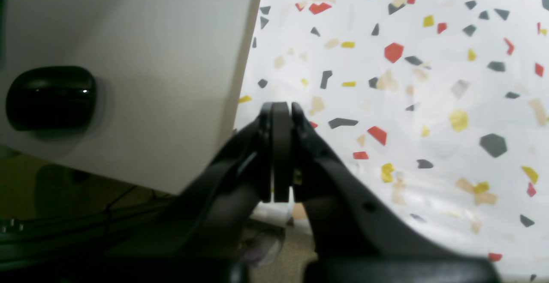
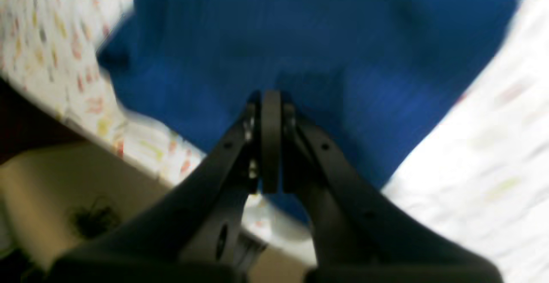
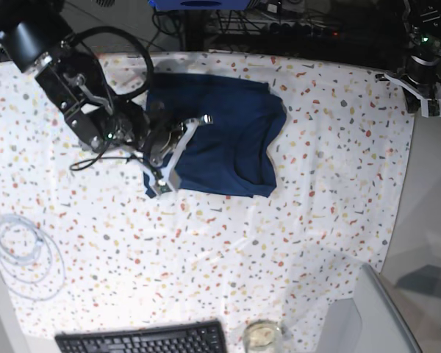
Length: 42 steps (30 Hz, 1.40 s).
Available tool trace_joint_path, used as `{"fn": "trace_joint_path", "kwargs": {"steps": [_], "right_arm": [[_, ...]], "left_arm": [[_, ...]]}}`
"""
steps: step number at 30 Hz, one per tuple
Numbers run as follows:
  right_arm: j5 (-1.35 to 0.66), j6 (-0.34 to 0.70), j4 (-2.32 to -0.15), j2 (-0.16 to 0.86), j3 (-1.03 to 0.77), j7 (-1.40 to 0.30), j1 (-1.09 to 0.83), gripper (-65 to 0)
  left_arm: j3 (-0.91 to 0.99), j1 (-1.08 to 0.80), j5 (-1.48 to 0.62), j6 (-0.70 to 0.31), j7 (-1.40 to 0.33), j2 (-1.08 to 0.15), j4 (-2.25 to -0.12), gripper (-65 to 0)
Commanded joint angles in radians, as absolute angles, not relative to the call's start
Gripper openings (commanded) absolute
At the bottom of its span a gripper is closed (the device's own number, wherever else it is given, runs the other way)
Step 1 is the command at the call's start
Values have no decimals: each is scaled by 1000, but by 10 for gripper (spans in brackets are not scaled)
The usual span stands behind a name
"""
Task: Layout the t-shirt on the table in an organized manner, then fold the t-shirt properly
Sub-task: 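Push the folded shirt's edge with the right gripper to square it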
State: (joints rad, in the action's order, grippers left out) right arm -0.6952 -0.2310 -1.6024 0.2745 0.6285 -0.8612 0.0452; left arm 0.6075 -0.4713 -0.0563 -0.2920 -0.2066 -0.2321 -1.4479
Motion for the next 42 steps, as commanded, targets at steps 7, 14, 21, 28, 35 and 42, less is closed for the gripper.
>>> {"fn": "trace_joint_path", "kwargs": {"steps": [7, 14, 21, 28, 35, 42], "right_arm": [[-636, -232, -1500, 274, 624, -785, 21, -650], [-619, -232, -1486, 306, 624, -782, -51, -650], [-613, -232, -1618, 344, 622, -788, -81, -650], [-613, -232, -1741, 355, 622, -849, -102, -650], [-613, -234, -1710, 363, 622, -848, -134, -650], [-613, -283, -1713, 390, 622, -846, -194, -650]], "left_arm": [[615, -447, -53, -286, -188, -246, -1460, -650], [616, -440, -53, -286, -188, -251, -1429, -650], [616, -426, -53, -286, -188, -251, -1392, -650], [615, -417, -53, -286, -188, -251, -1392, -650], [611, -415, -53, -286, -188, -251, -1392, -650], [608, -414, -53, -286, -188, -251, -1391, -650]]}}
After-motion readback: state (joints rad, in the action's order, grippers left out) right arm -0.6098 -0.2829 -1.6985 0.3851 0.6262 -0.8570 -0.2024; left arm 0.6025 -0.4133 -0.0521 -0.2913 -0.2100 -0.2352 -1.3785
